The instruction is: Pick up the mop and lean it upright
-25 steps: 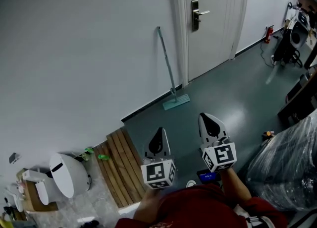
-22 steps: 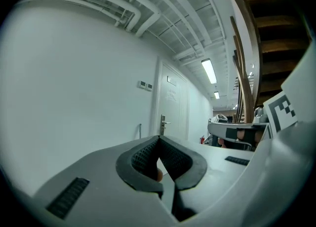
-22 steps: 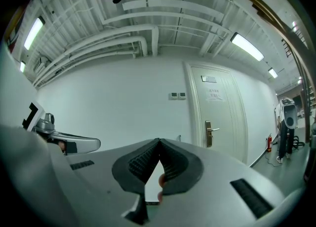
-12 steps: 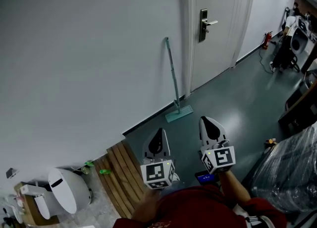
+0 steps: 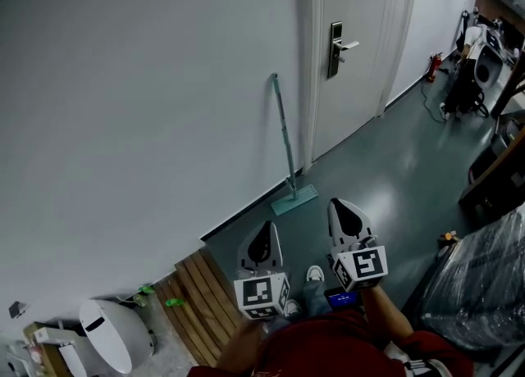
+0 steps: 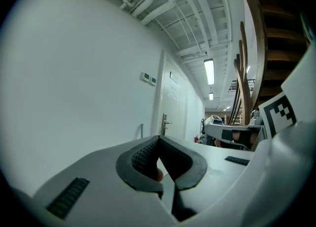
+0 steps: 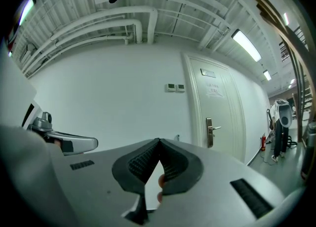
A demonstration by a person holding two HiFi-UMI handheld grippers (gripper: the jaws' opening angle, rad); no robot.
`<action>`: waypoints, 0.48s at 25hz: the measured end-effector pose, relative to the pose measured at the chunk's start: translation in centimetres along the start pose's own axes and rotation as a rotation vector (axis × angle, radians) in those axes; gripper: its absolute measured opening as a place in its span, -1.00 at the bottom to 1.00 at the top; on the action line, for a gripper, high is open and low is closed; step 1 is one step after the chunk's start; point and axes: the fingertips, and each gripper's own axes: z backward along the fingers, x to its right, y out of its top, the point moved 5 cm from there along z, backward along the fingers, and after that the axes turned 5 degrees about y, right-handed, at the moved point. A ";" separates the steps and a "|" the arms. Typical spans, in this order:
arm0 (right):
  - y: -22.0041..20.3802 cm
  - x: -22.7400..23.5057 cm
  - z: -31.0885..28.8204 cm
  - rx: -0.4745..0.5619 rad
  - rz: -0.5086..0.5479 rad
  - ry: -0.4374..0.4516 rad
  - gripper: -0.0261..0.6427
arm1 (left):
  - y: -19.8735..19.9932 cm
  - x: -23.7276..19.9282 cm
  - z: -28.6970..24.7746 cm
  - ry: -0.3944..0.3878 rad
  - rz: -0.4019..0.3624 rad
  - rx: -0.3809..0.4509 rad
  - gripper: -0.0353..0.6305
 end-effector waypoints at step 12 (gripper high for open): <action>-0.4 6.2 -11.3 0.008 -0.015 0.034 -0.87 | 1.3 -1.7 -12.4 0.026 -0.026 0.008 -0.86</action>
